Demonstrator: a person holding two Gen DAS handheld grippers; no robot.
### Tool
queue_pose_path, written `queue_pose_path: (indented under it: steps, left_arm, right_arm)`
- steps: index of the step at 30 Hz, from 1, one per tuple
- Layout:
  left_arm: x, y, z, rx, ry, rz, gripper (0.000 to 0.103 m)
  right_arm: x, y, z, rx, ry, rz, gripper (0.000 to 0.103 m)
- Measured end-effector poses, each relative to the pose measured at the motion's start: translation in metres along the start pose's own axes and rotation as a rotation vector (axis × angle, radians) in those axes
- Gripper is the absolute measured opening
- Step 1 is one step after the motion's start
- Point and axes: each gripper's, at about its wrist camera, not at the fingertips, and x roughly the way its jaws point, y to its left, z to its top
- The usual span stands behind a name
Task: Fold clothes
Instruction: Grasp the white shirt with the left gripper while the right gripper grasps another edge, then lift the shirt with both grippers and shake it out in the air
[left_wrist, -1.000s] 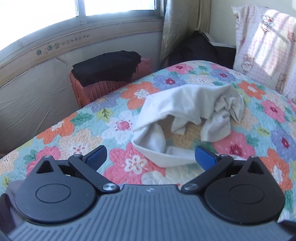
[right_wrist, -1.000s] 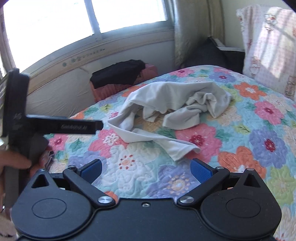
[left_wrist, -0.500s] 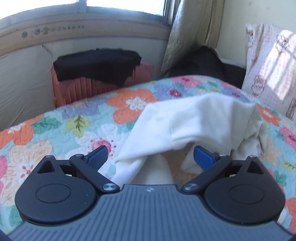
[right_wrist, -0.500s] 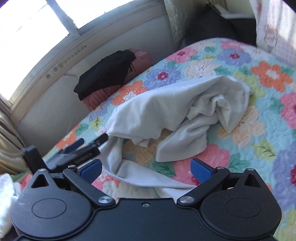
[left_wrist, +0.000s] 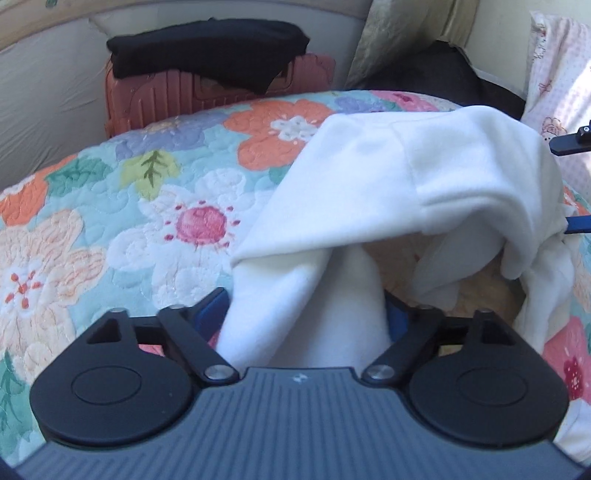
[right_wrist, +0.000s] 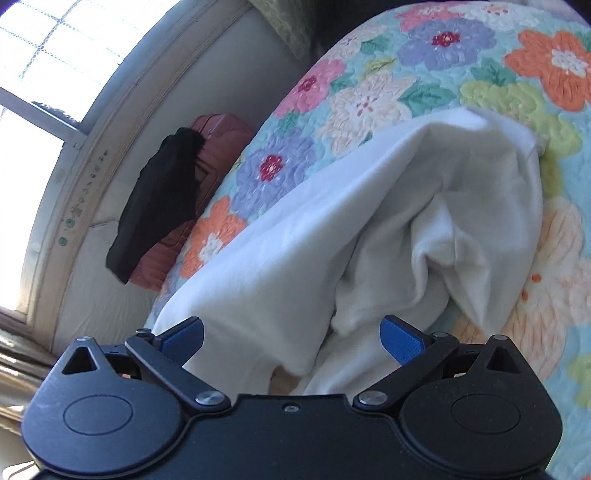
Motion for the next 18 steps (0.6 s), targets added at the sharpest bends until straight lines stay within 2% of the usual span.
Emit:
queue_pose_path:
  steps: [2, 3, 4, 5, 7, 8, 9, 12, 14, 16, 18]
  left_arm:
    - [0.002, 0.007, 0.0, -0.027, -0.01, 0.015, 0.05]
    - [0.001, 0.01, 0.0, -0.032, -0.026, 0.024, 0.033]
    - [0.001, 0.01, 0.0, -0.033, -0.032, 0.02, 0.02]
    - [0.002, 0.011, 0.0, -0.034, -0.038, 0.015, 0.019]
    - [0.0, 0.009, 0.0, -0.039, -0.049, -0.018, 0.014]
    - [-0.002, 0.007, 0.0, -0.043, -0.054, -0.045, 0.014]
    - [-0.004, 0.005, 0.0, -0.046, -0.059, -0.072, 0.013]
    - [-0.011, -0.003, 0.0, -0.052, -0.075, -0.164, 0.012]
    - [-0.024, -0.018, 0.001, 0.008, -0.111, -0.208, 0.012]
    - [-0.041, -0.036, -0.001, 0.081, -0.156, -0.237, 0.012]
    - [-0.06, -0.051, -0.003, 0.11, -0.179, -0.292, 0.012]
  right_arm:
    - [0.02, -0.004, 0.01, 0.012, 0.006, -0.027, 0.103]
    - [0.027, -0.006, 0.012, 0.012, -0.002, -0.046, 0.103]
    - [0.031, -0.009, 0.012, 0.008, -0.019, -0.05, 0.103]
    - [0.033, -0.01, 0.01, -0.011, -0.046, -0.048, 0.102]
    - [0.031, -0.008, 0.004, -0.07, -0.103, -0.046, 0.075]
    - [0.028, -0.007, 0.0, -0.097, -0.12, -0.051, 0.037]
    - [0.024, -0.008, -0.003, -0.102, -0.129, -0.04, 0.025]
    - [-0.006, -0.011, -0.023, -0.067, -0.229, -0.017, 0.021]
    - [-0.033, -0.01, -0.04, -0.049, -0.291, 0.004, 0.021]
    - [-0.061, -0.006, -0.056, -0.08, -0.333, -0.004, 0.021]
    - [-0.09, 0.003, -0.075, -0.16, -0.37, -0.042, 0.021]
